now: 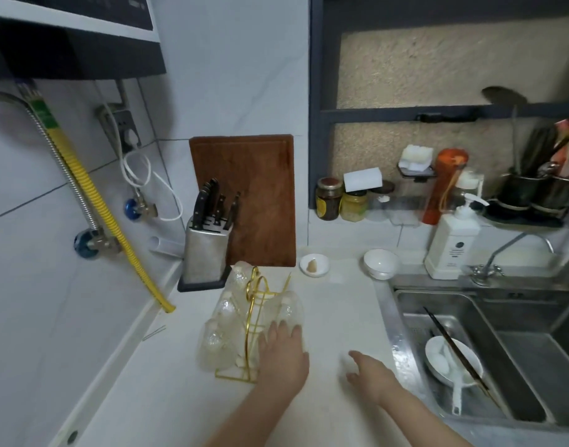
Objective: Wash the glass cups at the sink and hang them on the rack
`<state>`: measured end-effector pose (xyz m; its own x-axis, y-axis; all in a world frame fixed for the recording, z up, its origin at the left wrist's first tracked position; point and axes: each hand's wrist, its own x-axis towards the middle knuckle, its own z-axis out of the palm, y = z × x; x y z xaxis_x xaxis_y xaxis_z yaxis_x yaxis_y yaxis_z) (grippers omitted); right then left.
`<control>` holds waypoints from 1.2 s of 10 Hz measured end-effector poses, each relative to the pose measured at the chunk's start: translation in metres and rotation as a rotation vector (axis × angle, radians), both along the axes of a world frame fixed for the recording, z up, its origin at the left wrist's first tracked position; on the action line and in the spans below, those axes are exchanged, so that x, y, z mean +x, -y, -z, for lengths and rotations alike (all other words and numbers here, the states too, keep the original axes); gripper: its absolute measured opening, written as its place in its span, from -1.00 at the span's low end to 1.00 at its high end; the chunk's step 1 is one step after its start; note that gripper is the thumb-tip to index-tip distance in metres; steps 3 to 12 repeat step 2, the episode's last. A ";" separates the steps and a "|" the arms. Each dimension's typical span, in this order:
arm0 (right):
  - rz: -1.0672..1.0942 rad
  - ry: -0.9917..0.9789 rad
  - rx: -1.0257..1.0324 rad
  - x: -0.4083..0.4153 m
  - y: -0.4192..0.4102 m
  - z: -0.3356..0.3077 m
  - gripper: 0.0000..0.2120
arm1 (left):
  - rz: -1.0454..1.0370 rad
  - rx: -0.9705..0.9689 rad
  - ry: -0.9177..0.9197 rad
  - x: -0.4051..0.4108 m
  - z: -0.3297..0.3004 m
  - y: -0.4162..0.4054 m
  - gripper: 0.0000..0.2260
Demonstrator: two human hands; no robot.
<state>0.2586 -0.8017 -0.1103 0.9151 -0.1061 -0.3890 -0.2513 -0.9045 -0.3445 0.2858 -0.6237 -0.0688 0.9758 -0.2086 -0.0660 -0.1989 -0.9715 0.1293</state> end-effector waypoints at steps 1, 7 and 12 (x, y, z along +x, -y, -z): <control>-0.027 0.042 -0.137 -0.007 0.026 -0.017 -0.52 | 0.112 0.021 -0.034 -0.006 -0.007 0.028 -0.48; -0.041 0.168 -0.241 -0.012 0.050 -0.040 -0.47 | 0.192 0.062 -0.012 -0.008 -0.022 0.060 -0.46; -0.041 0.168 -0.241 -0.012 0.050 -0.040 -0.47 | 0.192 0.062 -0.012 -0.008 -0.022 0.060 -0.46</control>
